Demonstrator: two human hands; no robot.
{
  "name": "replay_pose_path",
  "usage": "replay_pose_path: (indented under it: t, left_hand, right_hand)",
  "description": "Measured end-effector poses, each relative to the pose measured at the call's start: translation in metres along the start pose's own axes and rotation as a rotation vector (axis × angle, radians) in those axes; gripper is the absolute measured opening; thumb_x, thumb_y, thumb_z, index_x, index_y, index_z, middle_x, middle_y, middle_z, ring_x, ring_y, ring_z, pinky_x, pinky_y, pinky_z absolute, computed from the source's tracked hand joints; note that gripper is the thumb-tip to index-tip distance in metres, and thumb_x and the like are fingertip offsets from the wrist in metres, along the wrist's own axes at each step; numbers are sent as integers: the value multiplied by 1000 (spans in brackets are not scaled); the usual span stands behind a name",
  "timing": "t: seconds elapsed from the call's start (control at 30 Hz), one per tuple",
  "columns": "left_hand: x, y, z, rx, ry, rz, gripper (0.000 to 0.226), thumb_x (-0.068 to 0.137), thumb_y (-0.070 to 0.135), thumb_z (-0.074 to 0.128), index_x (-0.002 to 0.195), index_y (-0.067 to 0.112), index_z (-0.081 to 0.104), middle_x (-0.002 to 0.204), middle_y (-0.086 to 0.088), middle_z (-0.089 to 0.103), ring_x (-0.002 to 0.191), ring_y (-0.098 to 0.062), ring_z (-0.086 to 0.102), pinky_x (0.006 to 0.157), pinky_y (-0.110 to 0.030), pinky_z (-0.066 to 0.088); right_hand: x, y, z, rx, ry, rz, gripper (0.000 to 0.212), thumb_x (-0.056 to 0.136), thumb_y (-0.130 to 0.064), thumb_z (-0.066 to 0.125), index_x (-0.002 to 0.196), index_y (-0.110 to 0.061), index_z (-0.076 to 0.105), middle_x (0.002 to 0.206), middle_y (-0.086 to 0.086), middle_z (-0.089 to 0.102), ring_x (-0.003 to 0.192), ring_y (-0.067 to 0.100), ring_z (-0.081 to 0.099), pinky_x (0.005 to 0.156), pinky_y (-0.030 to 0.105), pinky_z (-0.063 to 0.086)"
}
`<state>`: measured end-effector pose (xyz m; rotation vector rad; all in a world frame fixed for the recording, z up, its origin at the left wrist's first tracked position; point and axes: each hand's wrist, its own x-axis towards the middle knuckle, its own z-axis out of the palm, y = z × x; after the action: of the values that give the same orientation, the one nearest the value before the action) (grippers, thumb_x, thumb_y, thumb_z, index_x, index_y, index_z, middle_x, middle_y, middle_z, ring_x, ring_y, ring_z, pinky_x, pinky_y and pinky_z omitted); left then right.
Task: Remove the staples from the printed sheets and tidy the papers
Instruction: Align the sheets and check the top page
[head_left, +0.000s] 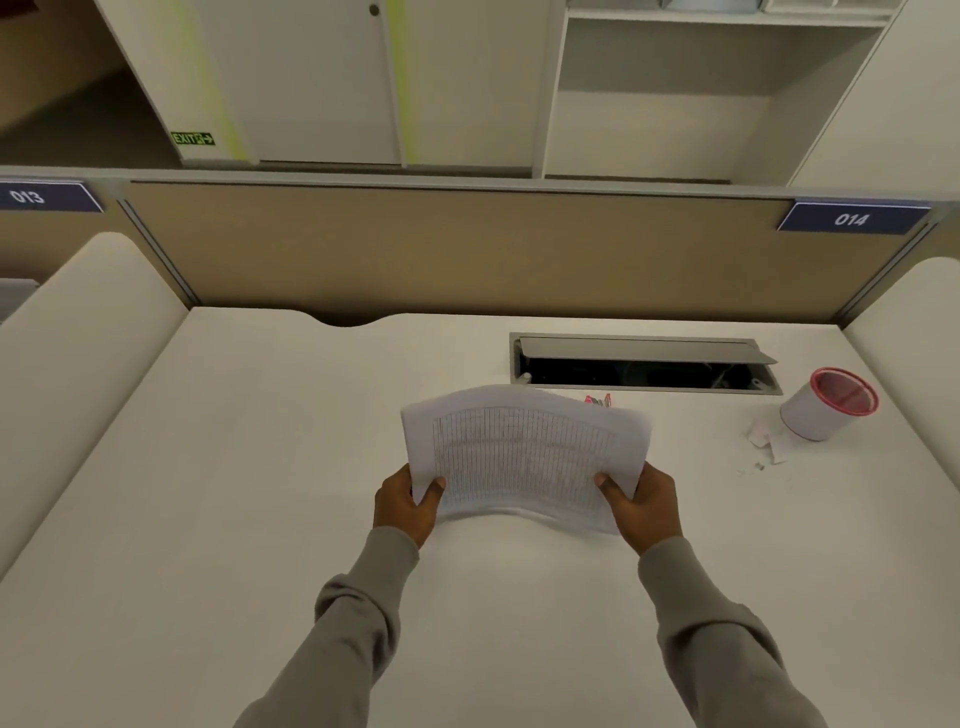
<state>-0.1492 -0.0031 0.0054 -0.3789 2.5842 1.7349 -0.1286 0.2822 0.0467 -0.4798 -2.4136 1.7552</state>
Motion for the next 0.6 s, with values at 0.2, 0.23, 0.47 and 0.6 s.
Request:
replay_pose_path:
  t: [0.2, 0.23, 0.47, 0.6]
  left_hand:
    - [13, 45, -31, -31, -18, 203, 22, 89, 14, 73, 108, 20, 64, 95, 10, 71, 88, -11, 69, 75, -22, 57]
    - [14, 53, -38, -69, -29, 228, 25, 88, 13, 74, 109, 21, 64, 97, 9, 73, 87, -9, 70, 75, -23, 58]
    - [2, 91, -59, -707, 68, 50, 37, 88, 2, 68, 120, 20, 62, 102, -12, 75, 98, -26, 72, 77, -41, 62]
    - [-8, 116, -38, -1029, 6, 71, 48, 89, 7, 66, 134, 14, 54, 132, -21, 60, 120, -39, 60, 94, -53, 53]
  right_hand:
    - [1, -30, -19, 147, 31, -25, 15, 82, -1, 74, 94, -8, 68, 90, 9, 71, 88, 32, 67, 78, 39, 56]
    - [0, -32, -23, 190, 31, 0, 15, 82, -1, 74, 95, -6, 68, 93, 10, 72, 91, 34, 68, 81, 44, 56]
    - [-18, -54, -29, 642, -41, 146, 51, 67, -13, 81, 113, -1, 66, 111, 11, 73, 100, 30, 70, 74, 37, 59]
    - [-35, -52, -9, 808, -54, 282, 43, 79, 7, 64, 122, 0, 61, 118, 13, 70, 108, 33, 67, 74, 37, 60]
